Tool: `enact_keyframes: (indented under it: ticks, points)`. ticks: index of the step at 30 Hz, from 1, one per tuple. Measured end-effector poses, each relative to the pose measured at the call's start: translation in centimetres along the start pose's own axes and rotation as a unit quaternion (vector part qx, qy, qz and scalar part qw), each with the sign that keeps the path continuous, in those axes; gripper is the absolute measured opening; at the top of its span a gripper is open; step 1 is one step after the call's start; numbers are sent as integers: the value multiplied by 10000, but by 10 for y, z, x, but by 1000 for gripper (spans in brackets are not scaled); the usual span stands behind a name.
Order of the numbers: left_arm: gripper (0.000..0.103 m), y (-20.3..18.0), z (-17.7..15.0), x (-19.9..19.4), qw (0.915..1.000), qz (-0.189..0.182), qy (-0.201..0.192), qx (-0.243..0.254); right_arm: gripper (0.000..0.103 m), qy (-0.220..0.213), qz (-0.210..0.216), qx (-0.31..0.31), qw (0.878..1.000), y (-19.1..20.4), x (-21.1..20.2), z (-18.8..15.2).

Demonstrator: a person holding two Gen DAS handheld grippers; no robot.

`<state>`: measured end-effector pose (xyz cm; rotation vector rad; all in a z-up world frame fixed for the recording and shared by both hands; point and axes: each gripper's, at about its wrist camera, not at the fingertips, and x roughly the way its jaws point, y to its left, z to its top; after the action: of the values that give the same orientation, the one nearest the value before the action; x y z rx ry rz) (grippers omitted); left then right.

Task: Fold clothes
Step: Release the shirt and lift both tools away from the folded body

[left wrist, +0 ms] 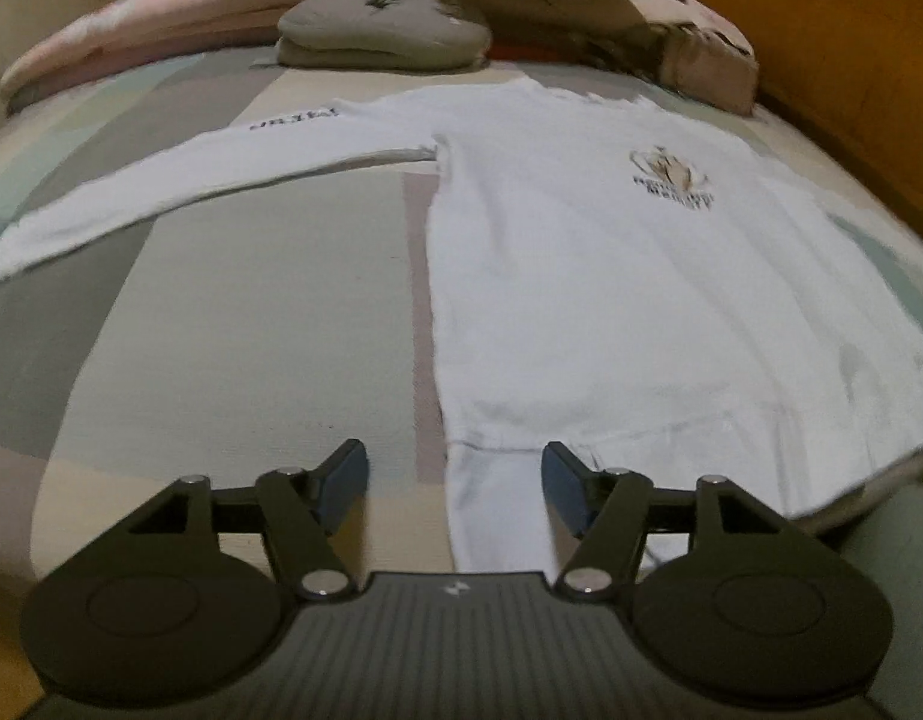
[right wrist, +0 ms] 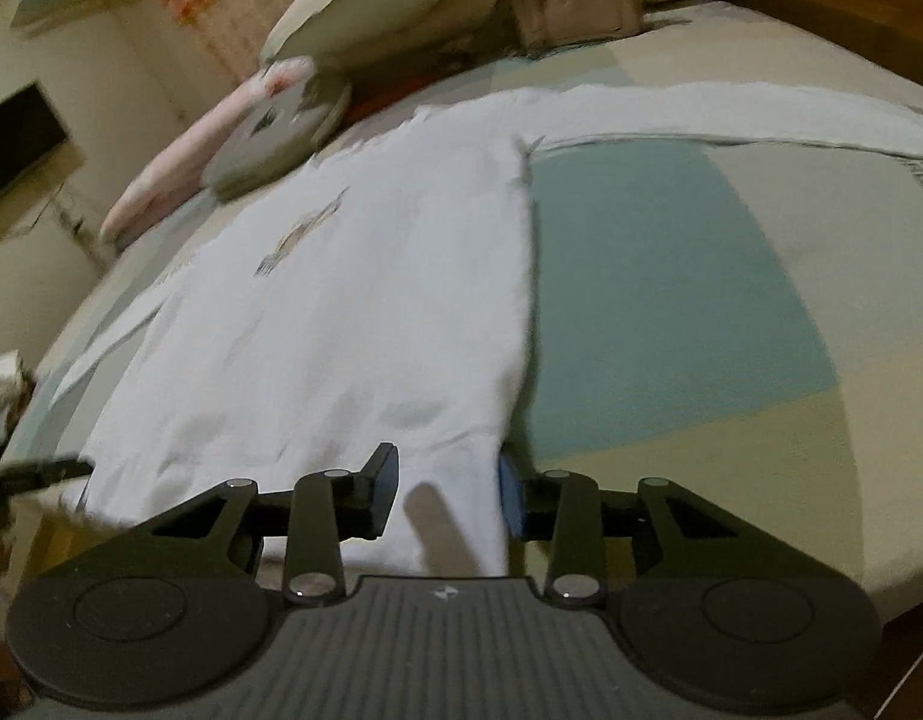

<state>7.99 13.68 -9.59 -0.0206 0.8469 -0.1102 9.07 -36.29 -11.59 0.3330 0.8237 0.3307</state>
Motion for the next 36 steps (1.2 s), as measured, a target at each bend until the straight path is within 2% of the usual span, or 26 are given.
enact_keyframes:
  ticks: [1,2,3,4,9,11,14,16,17,18,19,21,24,29,32,36]
  points:
    - [38,-2,-2,-1,10000,-6,-33,51,24,50,-58,-76,9999,2,-1,-2]
    - [20,-4,-2,-2,9999,-33,-40,90,15,74,-175,-131,9997,4,-2,-5]
    - [9,-7,0,-2,9999,-42,-22,151,6,98,-278,-169,9994,5,-3,-6]
    - [1,-10,2,-3,9997,-3,2,246,6,116,-331,-162,9993,5,-4,-6]
    - [1,-7,7,-15,9990,54,102,438,6,303,-660,-287,9969,6,-15,1]
    - [2,0,3,-14,9982,139,393,426,6,466,-790,-337,9952,4,-18,0]
    - [8,12,-1,-20,9988,148,412,230,13,542,-955,-373,9933,4,-25,-3]
    - [10,21,7,-21,9996,13,281,-74,17,328,-1023,-383,9935,11,-34,1]
    - [16,25,11,-22,9995,-55,213,-234,20,207,-988,-377,9942,15,-37,5]
    - [20,28,16,-21,9991,-139,156,-366,28,96,-932,-375,9949,20,-39,8]
    - [28,30,23,-17,9984,-249,109,-493,37,4,-833,-381,9958,26,-38,13]
    - [32,32,37,-8,9968,-425,0,-675,45,-167,-620,-410,9971,40,-34,22]
    - [34,36,61,11,9933,-673,-181,-925,47,-195,-257,-600,9977,70,-14,30]
    - [34,58,94,67,9821,-963,-142,-1613,50,-208,193,-739,9969,111,16,36]
    - [35,74,107,99,9686,-1313,-126,-2108,52,-229,402,-656,9968,125,29,40]
    - [37,92,120,135,9510,-1650,-133,-2613,55,-210,434,-589,9971,136,44,47]
